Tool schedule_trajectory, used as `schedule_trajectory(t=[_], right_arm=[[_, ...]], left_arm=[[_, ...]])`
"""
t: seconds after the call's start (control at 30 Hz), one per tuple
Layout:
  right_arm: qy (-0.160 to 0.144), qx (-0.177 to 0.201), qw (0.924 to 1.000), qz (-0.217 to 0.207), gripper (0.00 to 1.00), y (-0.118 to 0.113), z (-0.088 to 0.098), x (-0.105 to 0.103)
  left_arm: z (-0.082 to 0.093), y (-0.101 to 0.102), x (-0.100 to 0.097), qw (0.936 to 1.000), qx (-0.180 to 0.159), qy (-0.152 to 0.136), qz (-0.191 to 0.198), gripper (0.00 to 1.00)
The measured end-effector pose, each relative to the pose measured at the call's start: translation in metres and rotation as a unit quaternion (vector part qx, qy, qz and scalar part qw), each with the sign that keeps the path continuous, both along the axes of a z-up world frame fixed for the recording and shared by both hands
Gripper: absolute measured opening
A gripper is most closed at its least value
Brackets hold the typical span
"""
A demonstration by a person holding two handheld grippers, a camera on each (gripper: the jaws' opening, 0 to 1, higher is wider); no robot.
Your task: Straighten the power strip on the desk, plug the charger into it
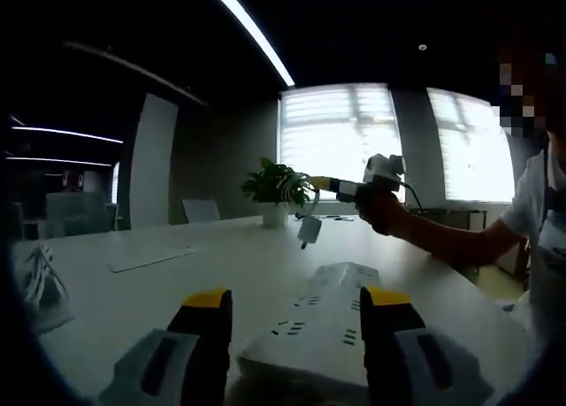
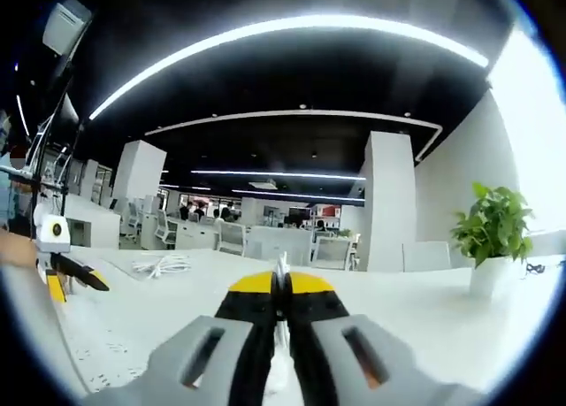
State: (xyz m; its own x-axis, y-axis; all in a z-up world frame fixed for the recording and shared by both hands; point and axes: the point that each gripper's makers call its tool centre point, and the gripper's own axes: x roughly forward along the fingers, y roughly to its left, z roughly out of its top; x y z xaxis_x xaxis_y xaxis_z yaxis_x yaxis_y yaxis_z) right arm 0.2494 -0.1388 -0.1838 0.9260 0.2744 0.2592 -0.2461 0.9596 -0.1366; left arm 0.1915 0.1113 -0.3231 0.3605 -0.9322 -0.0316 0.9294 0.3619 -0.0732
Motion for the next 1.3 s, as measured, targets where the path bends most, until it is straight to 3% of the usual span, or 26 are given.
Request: schedule_trajectory(t=[0.03,0.13,0.27,0.47,0.63,1.3], right_arm=[[-0.005,0.005,1.0,0.003,0.03,0.001,0.004,0.0],[-0.026,0.076,0.9961,0.036,0.03,0.01,0.024,-0.007],[-0.052,0.056,0.9959,0.047,0.03,0.032,0.04,-0.017],[-0.063,0.037,0.9956,0.058,0.03,0.07,0.052,-0.035],[-0.066,0.05,0.9931,0.084,0.03,0.089,0.05,-0.044],[-0.062,-0.013,0.9888,0.135,0.04,0.131,0.024,-0.07]], left_arm=[[0.001,0.001,0.001,1.0,-0.003,0.001,0.002,0.61],[0.002,0.002,0.003,1.0,-0.006,0.0,0.004,0.63],[0.004,0.004,0.009,0.9998,-0.012,-0.004,0.013,0.63],[0.013,0.007,0.014,0.999,-0.032,-0.014,0.028,0.66],[0.014,0.006,0.015,0.9987,-0.029,-0.026,0.033,0.67],[0.02,0.004,0.018,0.9971,-0.032,-0.052,0.046,0.67]])
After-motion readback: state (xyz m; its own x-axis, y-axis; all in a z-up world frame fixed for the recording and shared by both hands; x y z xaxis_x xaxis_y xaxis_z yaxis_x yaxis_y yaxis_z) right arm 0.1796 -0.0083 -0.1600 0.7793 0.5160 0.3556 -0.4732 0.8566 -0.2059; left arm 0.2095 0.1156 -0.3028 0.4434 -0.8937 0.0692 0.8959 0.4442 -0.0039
